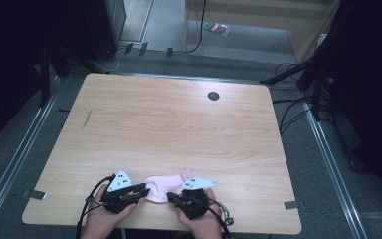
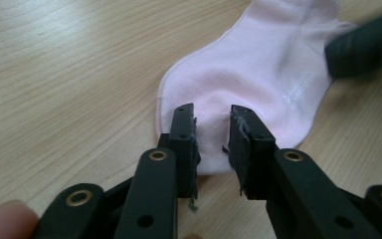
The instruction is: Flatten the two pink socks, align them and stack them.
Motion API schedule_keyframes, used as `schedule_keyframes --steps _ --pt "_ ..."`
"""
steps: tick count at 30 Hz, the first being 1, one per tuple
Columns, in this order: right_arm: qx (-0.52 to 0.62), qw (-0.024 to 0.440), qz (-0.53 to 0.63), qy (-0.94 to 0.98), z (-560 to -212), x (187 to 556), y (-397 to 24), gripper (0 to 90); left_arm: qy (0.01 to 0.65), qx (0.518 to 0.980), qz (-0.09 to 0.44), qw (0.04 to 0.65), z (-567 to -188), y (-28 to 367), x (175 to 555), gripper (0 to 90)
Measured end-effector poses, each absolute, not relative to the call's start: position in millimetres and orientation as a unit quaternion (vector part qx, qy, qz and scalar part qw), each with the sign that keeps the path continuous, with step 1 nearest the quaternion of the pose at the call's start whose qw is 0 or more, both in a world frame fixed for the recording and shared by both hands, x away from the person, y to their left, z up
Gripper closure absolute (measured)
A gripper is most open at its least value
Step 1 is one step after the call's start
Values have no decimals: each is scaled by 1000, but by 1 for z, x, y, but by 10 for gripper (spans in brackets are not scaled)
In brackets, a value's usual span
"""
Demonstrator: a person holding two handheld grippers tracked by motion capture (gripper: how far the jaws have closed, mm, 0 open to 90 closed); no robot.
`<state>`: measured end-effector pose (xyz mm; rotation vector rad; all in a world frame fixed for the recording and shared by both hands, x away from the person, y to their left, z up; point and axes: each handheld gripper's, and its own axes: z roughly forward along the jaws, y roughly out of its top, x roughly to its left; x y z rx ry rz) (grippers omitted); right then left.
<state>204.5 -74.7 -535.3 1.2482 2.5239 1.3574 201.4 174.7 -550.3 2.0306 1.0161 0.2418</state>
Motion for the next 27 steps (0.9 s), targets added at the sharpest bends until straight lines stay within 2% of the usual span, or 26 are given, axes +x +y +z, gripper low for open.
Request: schedule_keyframes --steps 3,7,13,15,18,22,25,27 --pt "436 58 441 782 -521 217 -103 900 405 808 97 417 -551 174 202 717" --pt "465 89 431 768 -528 231 -123 900 402 808 92 420 -552 175 203 718" --pt "465 91 397 786 -546 234 -120 900 404 809 90 419 -552 177 204 752" --pt "462 113 384 792 -544 233 -122 900 404 808 90 419 -552 177 205 752" --pt "458 107 401 786 -545 232 -125 896 406 803 79 429 -552 177 205 702" --pt "462 92 448 760 -538 233 -134 730 383 787 93 475 -548 182 203 564" --pt "455 126 471 745 -529 235 -144 524 385 761 117 509 -542 189 201 450" --pt "451 132 476 743 -526 237 -150 419 394 747 134 519 -538 195 201 348"
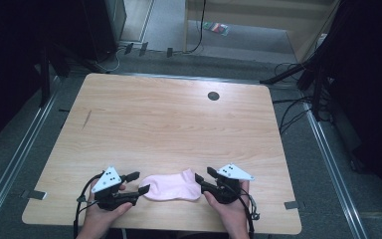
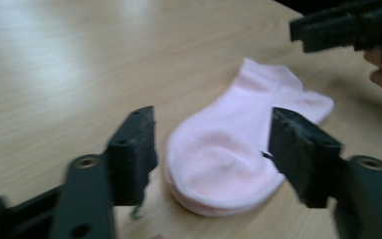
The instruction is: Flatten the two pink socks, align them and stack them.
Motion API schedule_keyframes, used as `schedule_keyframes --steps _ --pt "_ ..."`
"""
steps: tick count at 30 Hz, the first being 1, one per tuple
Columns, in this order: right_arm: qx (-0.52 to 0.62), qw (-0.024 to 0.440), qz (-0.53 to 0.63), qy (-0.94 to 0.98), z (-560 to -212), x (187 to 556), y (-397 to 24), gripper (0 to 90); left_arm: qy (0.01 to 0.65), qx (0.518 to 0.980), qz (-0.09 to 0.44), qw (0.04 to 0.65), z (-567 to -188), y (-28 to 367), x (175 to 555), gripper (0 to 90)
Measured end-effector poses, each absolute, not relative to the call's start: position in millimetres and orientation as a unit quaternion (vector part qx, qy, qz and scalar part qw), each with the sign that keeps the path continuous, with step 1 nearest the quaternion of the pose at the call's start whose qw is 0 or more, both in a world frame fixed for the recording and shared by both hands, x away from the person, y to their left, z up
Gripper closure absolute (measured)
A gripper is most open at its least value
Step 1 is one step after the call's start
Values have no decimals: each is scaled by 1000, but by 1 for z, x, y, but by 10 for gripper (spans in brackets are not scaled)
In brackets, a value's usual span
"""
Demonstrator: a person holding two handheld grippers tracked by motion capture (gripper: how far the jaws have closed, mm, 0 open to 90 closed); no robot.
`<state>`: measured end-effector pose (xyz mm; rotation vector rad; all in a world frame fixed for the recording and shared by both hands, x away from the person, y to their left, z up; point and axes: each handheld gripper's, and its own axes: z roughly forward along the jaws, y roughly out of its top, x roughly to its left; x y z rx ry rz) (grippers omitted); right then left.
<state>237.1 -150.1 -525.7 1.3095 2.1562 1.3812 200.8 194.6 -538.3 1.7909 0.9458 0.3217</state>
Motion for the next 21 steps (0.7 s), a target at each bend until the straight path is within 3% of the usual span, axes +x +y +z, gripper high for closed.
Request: schedule_keyframes --steps 4,6,12,21 --pt "447 139 456 756 -521 242 -161 187 414 729 157 522 -534 205 201 157" --pt "456 135 456 752 -519 243 -167 126 421 724 164 521 -534 211 202 132" --pt "469 139 470 735 -513 242 -194 47 444 709 175 519 -532 232 203 36" --pt "499 165 461 715 -515 242 -235 46 481 687 191 510 -535 268 209 35"
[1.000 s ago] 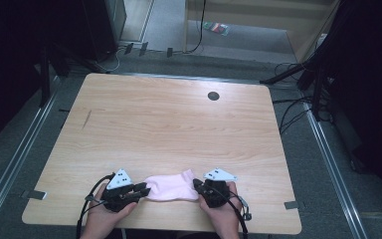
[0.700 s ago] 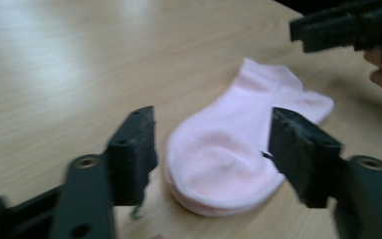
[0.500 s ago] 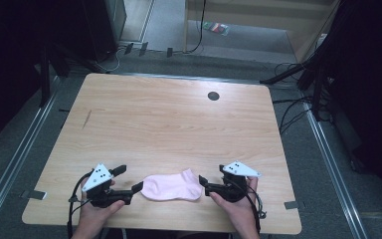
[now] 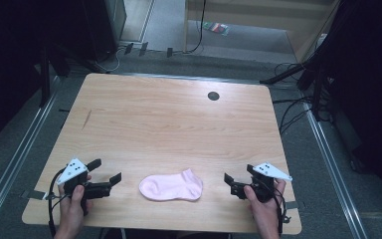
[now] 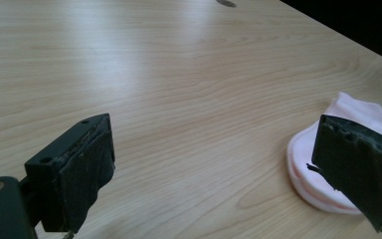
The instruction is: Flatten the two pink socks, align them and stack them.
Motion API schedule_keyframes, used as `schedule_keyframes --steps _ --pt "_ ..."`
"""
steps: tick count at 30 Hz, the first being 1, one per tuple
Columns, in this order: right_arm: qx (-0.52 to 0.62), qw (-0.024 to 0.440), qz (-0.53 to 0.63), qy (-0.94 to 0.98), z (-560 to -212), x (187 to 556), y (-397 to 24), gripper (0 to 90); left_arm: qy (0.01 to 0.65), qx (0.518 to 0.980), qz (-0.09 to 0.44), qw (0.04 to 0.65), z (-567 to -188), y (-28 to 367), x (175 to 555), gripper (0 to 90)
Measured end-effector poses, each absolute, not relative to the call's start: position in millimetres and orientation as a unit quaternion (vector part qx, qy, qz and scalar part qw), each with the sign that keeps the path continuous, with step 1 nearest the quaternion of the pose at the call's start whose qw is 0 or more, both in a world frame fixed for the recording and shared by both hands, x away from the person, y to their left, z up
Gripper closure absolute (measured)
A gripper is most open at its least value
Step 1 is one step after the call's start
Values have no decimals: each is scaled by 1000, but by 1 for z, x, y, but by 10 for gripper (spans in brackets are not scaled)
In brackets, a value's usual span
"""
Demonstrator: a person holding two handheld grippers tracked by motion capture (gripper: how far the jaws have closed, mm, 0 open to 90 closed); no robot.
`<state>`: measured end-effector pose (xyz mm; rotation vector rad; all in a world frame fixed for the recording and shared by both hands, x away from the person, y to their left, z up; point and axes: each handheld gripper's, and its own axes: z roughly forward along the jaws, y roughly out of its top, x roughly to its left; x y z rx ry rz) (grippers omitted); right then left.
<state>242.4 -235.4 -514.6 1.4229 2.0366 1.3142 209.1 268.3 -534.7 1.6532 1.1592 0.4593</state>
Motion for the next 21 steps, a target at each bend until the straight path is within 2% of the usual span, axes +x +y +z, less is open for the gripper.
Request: schedule_keyframes --steps 21 --pt "555 206 464 659 -521 230 -332 51 540 648 240 481 -540 333 202 35"
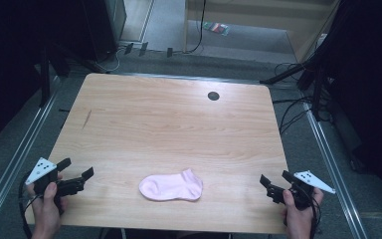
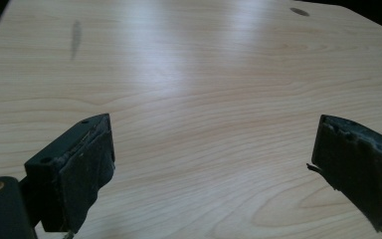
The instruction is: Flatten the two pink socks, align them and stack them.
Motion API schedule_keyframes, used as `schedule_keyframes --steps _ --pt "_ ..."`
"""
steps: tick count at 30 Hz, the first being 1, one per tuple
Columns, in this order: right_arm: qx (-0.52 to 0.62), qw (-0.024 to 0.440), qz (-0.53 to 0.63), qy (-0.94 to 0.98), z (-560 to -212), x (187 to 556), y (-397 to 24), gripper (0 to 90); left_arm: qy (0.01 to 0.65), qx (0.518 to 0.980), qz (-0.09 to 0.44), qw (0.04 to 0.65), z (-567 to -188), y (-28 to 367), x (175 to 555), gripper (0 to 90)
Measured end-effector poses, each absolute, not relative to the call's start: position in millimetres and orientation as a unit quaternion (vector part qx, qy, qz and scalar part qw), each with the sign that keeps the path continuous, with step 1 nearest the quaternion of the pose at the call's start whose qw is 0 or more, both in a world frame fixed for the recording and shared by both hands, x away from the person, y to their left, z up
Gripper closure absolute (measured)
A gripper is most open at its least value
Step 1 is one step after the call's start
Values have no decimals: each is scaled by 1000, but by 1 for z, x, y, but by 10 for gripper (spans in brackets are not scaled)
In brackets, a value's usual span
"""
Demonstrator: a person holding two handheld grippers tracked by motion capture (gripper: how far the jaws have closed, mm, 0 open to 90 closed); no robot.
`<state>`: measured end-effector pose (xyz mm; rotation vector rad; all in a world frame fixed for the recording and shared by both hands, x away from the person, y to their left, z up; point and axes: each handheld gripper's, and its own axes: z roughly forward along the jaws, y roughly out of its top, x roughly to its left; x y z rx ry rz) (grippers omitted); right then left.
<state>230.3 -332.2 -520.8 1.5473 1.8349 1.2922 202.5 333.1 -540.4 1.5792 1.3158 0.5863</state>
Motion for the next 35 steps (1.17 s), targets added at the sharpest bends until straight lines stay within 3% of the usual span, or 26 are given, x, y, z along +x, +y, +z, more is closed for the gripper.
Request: schedule_keyframes --steps 14,35 --pt "587 236 450 631 -538 228 -367 83 569 616 279 467 -547 386 191 0" --pt "588 232 440 637 -547 230 -362 88 561 626 270 470 -552 382 195 0"
